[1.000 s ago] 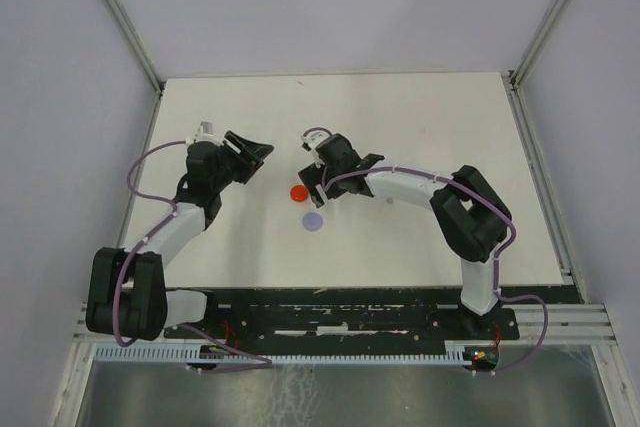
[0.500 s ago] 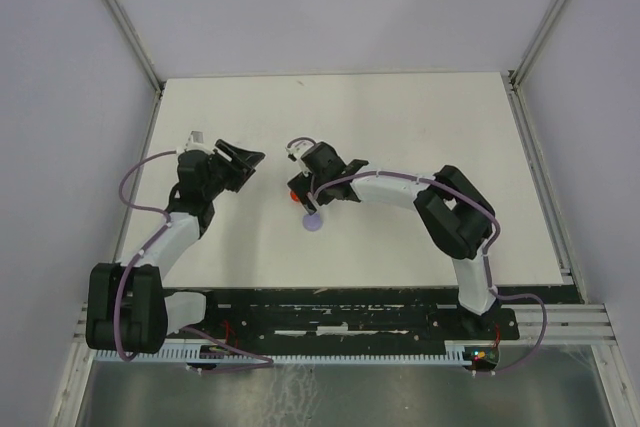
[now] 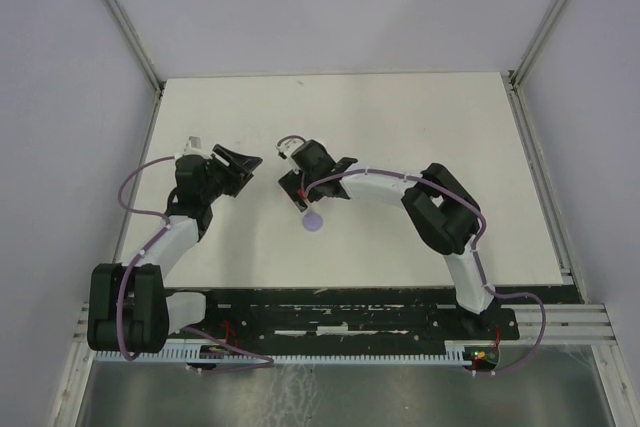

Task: Insert the wireless bluetooth earbuds into the charging case
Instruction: Pick up the charging case at the center of the board.

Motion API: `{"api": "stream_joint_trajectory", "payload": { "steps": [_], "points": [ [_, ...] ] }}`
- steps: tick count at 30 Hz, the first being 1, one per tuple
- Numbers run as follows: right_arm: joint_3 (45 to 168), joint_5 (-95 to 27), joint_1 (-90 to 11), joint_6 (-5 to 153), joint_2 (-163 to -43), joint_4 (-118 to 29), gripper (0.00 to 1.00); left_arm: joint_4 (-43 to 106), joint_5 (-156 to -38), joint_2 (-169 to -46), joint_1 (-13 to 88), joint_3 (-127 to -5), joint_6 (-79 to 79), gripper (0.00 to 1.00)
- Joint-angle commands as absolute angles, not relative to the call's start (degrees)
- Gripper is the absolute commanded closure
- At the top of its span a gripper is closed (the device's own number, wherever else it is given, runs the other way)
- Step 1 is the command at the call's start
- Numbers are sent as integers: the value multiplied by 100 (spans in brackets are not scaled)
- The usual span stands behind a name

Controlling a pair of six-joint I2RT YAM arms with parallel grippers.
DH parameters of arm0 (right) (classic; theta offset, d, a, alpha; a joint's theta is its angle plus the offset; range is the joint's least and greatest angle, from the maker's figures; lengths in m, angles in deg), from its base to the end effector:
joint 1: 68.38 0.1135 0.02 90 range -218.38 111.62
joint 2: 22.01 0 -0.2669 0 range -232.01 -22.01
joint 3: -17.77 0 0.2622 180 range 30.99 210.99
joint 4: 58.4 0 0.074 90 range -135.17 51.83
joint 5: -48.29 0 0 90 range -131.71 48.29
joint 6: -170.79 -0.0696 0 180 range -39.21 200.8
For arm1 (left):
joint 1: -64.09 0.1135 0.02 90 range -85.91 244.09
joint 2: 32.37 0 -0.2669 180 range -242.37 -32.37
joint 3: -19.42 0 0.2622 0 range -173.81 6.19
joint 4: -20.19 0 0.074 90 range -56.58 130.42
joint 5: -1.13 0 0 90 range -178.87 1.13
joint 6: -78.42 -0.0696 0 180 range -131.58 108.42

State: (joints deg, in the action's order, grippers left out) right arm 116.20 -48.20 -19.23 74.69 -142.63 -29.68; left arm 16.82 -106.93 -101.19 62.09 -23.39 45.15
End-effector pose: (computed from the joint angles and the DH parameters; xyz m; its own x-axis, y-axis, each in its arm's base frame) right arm 0.3258 0.3647 0.1330 -0.5797 -0.5090 -0.6363 -0.6470 0.7622 -0.0202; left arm 0.2877 -0.0316 0.1934 -0.4779 -0.7787 -0.4065 -0.1466 0.5270 -0.8371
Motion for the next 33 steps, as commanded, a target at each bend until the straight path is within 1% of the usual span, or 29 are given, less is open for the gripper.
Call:
{"api": "stream_joint_trajectory", "payload": {
  "steps": [1, 22, 28, 33],
  "points": [
    [11967, -4892, -1872, 7529, -14418, -3075, 6, 1382, -10811, -9952, 6269, -2299, 4423, 33],
    [12723, -5129, -1877, 7358, -14896, -2914, 5, 1355, -10864, -9899, 6355, -2219, 4443, 33],
    [12715, -4938, -1881, 7404, -14865, -2974, 5, 1338, -10877, -9921, 6373, -2199, 4443, 33],
    [12425, -4648, -1885, 7487, -14674, -3172, 5, 1333, -10886, -9924, 6387, -2211, 4444, 33]
  ]
}}
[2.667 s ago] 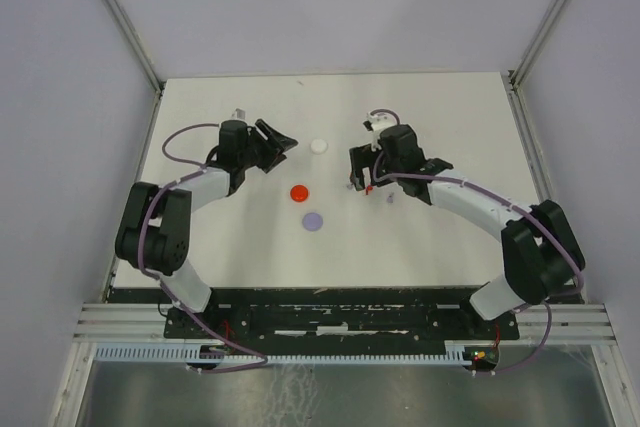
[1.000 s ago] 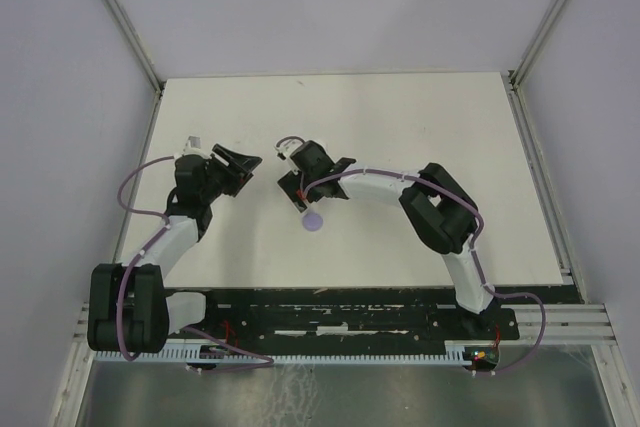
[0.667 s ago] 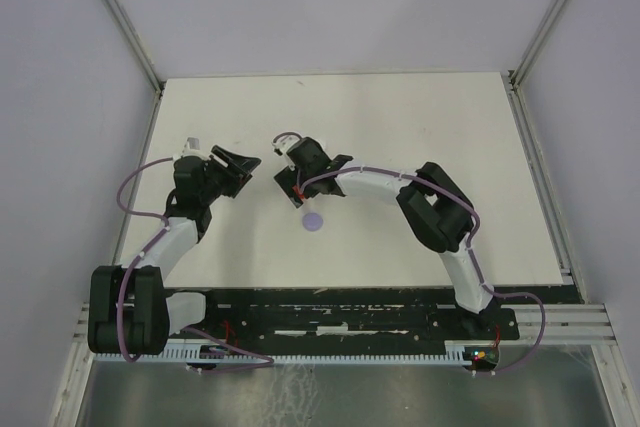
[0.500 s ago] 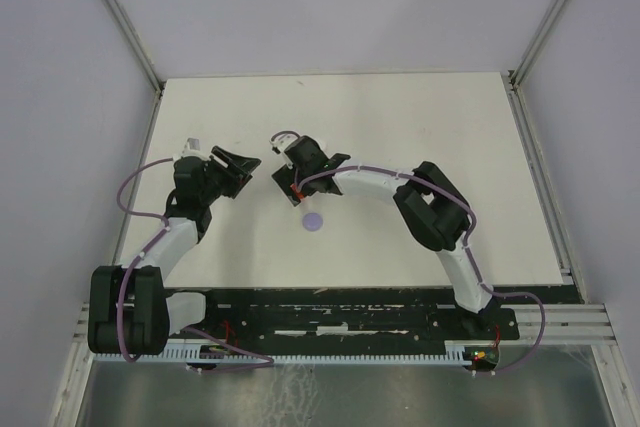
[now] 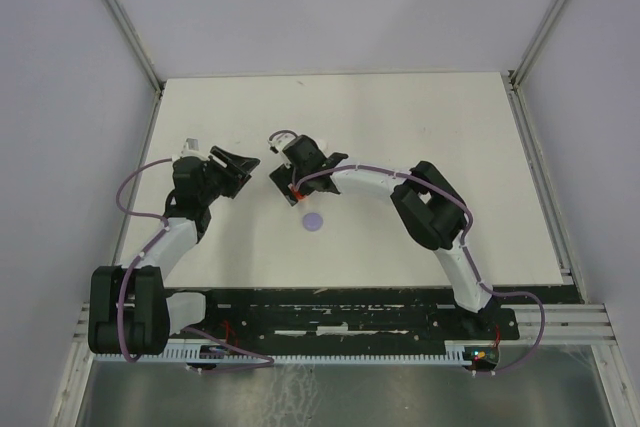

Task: Insert the wireless bluetooth earbuds into the charging case
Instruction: Pick up the charging case at the center of the board.

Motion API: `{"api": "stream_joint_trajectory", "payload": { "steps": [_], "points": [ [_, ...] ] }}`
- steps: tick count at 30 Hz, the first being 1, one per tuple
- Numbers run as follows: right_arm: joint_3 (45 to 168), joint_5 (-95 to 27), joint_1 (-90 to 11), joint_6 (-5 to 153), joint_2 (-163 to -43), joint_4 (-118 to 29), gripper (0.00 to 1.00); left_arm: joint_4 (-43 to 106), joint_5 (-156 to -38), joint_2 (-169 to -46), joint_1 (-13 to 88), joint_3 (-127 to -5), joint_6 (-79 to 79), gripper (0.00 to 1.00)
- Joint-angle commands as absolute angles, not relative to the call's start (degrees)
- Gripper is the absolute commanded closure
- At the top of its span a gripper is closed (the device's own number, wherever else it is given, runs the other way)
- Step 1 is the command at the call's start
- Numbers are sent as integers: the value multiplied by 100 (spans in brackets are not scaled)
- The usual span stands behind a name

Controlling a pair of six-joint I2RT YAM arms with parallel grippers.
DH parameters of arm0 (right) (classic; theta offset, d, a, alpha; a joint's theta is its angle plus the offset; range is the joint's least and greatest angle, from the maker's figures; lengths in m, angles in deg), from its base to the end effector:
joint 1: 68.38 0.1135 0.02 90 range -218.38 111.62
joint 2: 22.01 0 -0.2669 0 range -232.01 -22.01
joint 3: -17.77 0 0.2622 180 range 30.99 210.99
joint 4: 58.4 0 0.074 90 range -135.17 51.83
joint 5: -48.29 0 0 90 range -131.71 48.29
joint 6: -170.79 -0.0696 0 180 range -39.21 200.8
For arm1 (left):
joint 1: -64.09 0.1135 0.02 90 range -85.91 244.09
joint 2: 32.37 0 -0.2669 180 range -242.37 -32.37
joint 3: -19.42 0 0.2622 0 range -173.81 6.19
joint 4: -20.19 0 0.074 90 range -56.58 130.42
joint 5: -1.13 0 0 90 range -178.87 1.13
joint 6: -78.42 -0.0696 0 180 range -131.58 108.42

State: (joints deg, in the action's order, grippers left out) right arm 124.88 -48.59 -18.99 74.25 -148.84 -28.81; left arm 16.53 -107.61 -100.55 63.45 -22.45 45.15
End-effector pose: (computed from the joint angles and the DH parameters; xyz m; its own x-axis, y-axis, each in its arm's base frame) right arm 0.3449 0.3894 0.1302 -0.5704 -0.4915 -0.6581 -0.6421 0.7665 -0.0160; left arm 0.2847 -0.0255 0.1912 -0.4680 -0.7866 -0.4028 -0.1535 0.5212 -0.8395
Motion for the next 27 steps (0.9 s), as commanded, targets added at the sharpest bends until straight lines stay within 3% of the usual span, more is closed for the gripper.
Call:
{"api": "stream_joint_trajectory", "payload": {
  "steps": [1, 15, 27],
  "points": [
    [12372, -4612, -1883, 7514, -14641, -3187, 5, 1330, -10890, -9931, 6387, -2207, 4446, 33],
    [11817, -4145, -2079, 7789, -14387, -3363, 11, 1285, -10970, -10040, 6400, -2263, 4463, 33],
    [11706, -3768, -2180, 7932, -14347, -3553, 29, 1207, -11030, -10174, 6403, -2267, 4477, 33]
  ]
}}
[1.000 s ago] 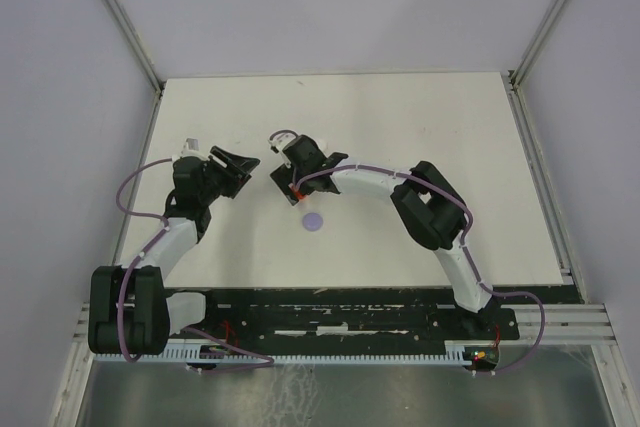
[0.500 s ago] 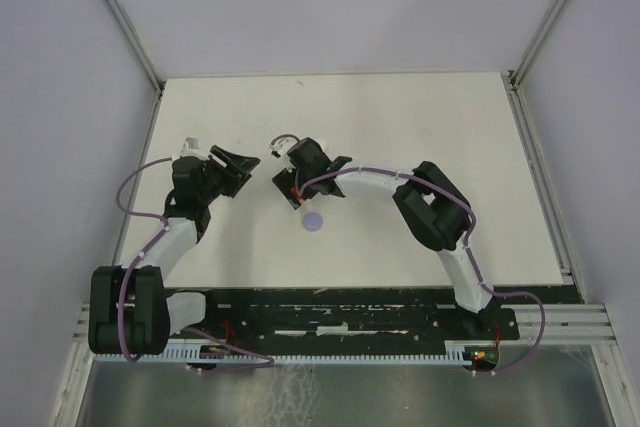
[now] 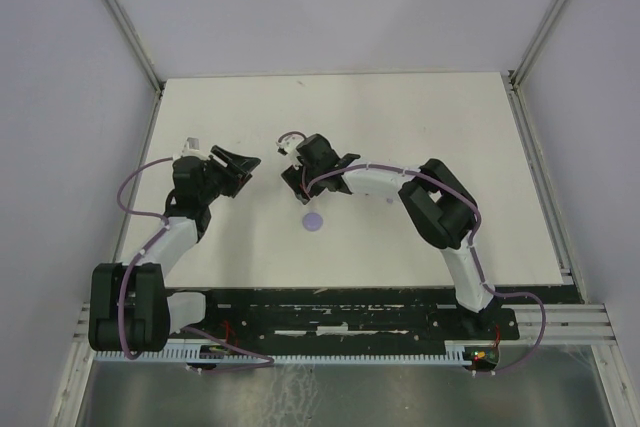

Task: Insert the wireless bluetooth earbuds into the charging case
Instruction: Pick up the charging case at the center of the board.

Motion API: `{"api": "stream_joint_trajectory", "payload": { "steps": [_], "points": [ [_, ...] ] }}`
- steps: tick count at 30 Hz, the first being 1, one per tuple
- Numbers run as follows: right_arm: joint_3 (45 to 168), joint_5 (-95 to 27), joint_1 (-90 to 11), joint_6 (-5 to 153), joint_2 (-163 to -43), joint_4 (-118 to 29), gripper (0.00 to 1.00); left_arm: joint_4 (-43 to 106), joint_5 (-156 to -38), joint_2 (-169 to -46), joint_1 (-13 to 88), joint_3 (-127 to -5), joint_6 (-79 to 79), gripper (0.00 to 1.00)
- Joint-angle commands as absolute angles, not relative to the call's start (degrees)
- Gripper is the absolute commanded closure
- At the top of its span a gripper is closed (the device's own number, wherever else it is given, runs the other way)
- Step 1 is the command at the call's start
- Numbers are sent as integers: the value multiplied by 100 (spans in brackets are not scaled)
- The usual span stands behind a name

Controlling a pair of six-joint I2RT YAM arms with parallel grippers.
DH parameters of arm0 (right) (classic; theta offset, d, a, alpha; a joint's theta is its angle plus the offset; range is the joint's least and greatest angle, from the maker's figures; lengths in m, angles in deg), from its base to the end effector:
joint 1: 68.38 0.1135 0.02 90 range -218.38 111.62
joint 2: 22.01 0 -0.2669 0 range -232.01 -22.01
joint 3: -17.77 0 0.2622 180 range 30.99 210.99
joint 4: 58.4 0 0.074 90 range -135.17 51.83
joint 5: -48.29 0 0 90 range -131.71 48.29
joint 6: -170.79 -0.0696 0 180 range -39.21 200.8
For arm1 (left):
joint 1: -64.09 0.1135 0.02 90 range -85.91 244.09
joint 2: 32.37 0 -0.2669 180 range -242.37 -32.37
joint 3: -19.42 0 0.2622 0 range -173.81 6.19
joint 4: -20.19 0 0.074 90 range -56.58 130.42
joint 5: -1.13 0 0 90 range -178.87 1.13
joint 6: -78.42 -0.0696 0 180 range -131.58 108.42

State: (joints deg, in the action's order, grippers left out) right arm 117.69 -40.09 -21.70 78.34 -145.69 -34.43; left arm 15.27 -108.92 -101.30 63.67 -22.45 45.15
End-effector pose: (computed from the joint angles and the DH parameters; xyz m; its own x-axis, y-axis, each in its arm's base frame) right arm 0.3447 0.3684 0.1237 -0.5389 -0.5091 -0.6711 -0.7179 0.6944 0.0497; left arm 0.2865 -0.0260 0.1907 -0.4780 -0.7819 -0.4001 -0.1371 0.5164 -0.8453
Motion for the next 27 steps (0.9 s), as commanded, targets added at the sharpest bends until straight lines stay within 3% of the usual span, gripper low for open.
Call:
{"api": "stream_joint_trajectory", "payload": {
  "steps": [1, 8, 15, 27],
  "points": [
    [11730, -3772, -2180, 7941, -14366, -3534, 29, 1198, -11039, -10198, 6399, -2265, 4479, 34],
    [11764, -3784, -2179, 7998, -14428, -3462, 38, 1141, -11049, -10274, 6400, -2259, 4483, 34],
    [11740, -3845, -2180, 8018, -14427, -3458, 56, 1012, -11182, -10443, 6400, -2296, 4488, 34],
    [10456, -2962, -2748, 7481, -13155, -4972, 59, -853, -12593, -11355, 6377, -2189, 4962, 34]
  ]
}}
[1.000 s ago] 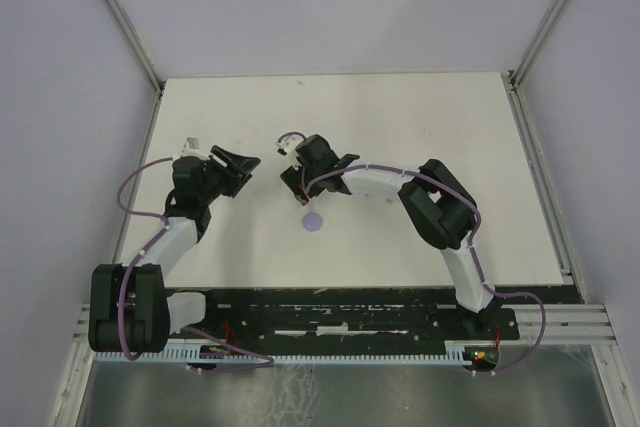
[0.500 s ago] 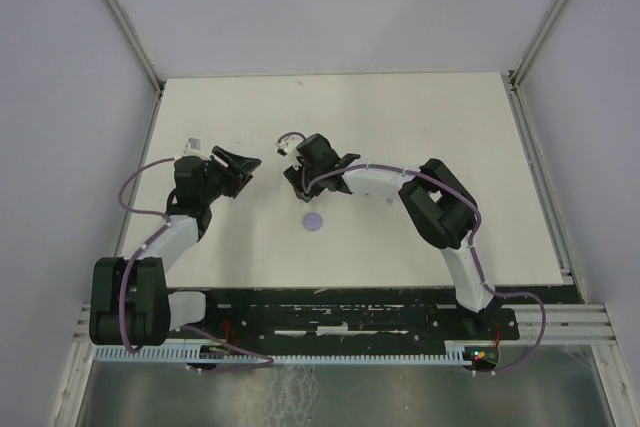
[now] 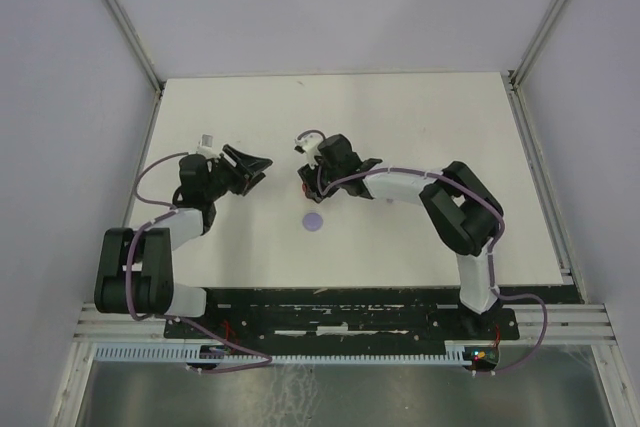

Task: Insert the wireless bluetooth earbuds into the charging case
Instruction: Pick up the charging case at the center of the board.

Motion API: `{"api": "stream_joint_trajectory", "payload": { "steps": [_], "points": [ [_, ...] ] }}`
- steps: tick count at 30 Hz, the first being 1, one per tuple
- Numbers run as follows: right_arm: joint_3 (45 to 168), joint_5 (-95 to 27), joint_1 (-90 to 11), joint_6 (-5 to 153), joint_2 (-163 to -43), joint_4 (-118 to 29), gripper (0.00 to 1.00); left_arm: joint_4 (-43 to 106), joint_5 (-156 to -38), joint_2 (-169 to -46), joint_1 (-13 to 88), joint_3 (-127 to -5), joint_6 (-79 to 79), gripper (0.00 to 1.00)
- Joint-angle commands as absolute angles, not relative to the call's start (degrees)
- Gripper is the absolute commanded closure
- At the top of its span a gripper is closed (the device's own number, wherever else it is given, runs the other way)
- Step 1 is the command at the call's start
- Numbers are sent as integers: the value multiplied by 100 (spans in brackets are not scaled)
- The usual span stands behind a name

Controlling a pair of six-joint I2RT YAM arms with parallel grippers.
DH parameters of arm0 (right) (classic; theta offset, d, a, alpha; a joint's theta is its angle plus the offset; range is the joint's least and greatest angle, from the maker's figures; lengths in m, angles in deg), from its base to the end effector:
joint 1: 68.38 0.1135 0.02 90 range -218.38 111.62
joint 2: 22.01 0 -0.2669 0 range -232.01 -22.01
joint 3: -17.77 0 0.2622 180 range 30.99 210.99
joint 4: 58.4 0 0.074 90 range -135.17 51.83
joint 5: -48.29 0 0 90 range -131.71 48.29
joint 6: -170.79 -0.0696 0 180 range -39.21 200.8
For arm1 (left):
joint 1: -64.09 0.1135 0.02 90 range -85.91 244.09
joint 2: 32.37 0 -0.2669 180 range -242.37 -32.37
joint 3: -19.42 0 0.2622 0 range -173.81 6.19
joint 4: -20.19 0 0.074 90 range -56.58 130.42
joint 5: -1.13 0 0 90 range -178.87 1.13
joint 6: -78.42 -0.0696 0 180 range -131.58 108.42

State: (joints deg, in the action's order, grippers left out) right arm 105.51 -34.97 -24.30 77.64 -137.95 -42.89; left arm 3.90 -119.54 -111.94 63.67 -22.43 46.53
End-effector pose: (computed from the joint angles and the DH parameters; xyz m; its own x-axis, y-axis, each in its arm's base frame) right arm 0.3329 0.3337 0.1307 -0.5370 -0.4440 -0.7173 -0.7234 0.6798 0.1207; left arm 0.3034 -0.0377 0.1667 -0.6015 -0.7259 -0.3335 -0.0560 0.4548 -0.8888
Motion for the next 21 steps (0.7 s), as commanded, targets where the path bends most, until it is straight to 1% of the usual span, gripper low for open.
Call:
{"api": "stream_joint_trajectory", "payload": {
  "steps": [1, 8, 14, 21],
  "points": [
    [10392, -2848, -2788, 7429, -13074, -5018, 59, -1011, -12670, -11425, 6360, -2179, 5008, 34],
    [10173, -2282, -3087, 7200, -12662, -5109, 59, -2206, -13112, -12076, 6063, -2221, 5437, 34],
    [10135, -2074, -3092, 7192, -12551, -5068, 59, -2291, -13104, -12385, 5619, -2475, 5393, 35],
    [10095, -1907, -3094, 7174, -12455, -5079, 60, -2217, -13002, -12556, 5328, -2697, 5344, 36]
  ]
}}
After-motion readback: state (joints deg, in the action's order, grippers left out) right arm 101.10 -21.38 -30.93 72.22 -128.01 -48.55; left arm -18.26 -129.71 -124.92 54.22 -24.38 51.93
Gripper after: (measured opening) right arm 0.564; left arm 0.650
